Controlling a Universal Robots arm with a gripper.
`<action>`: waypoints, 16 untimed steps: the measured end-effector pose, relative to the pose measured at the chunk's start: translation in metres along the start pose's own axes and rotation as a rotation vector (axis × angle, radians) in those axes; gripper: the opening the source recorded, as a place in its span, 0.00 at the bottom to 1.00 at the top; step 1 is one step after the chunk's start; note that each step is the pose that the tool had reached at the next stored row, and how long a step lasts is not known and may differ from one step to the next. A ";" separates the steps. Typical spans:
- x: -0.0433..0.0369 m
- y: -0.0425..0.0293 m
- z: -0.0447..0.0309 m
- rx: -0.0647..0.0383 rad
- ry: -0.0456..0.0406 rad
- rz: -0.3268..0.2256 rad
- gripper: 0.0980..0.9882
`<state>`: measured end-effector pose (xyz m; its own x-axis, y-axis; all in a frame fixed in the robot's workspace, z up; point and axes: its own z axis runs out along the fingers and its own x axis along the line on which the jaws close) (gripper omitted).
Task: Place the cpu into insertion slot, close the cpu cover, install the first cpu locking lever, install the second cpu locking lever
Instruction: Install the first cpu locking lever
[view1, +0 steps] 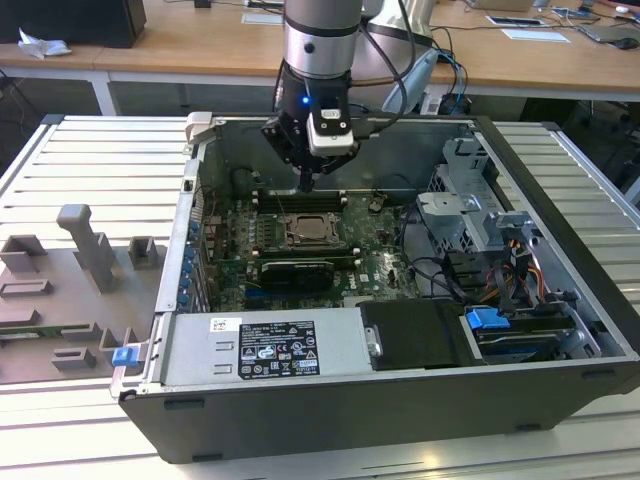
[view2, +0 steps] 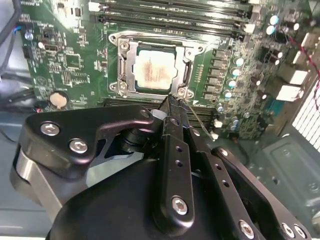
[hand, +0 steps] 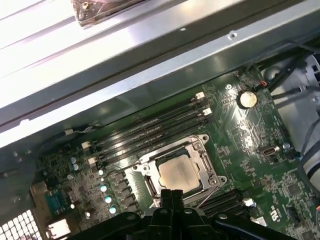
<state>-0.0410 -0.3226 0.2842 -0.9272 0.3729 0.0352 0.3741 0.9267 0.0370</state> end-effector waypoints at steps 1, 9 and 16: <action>0.0000 0.0000 0.0000 0.000 0.0002 -0.015 0.01; 0.0000 0.0000 0.0005 0.004 0.0032 -0.123 0.01; 0.0000 0.0000 0.0005 0.006 0.0054 -0.189 0.01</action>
<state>-0.0410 -0.3226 0.2837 -0.9809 0.1917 0.0335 0.1929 0.9805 0.0375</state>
